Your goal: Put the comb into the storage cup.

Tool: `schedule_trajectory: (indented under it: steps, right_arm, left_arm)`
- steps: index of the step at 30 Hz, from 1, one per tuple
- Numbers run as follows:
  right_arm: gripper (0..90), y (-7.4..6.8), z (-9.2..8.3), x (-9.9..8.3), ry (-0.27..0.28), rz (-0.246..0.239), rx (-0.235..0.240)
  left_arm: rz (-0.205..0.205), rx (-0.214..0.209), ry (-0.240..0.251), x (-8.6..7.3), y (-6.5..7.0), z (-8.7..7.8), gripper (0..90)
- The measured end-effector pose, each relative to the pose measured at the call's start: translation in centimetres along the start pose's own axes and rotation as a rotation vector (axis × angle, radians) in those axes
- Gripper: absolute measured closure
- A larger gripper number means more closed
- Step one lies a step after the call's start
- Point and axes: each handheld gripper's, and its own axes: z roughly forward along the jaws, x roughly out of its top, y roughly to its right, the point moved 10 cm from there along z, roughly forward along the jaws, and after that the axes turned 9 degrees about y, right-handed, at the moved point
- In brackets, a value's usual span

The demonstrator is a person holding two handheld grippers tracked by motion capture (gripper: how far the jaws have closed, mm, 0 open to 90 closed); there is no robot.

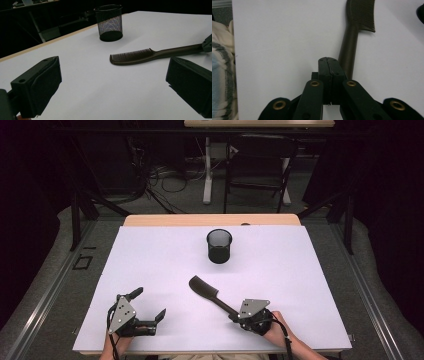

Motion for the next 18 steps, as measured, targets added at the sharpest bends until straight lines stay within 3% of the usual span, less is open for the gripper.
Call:
schedule_trajectory:
  steps: [18]
  right_arm:
    - [90.0,2.4,-0.4,-0.5,-0.003,0.022,-0.066]
  left_arm:
    - [0.011,0.007,-0.004,0.0,0.0,0.0,0.3]
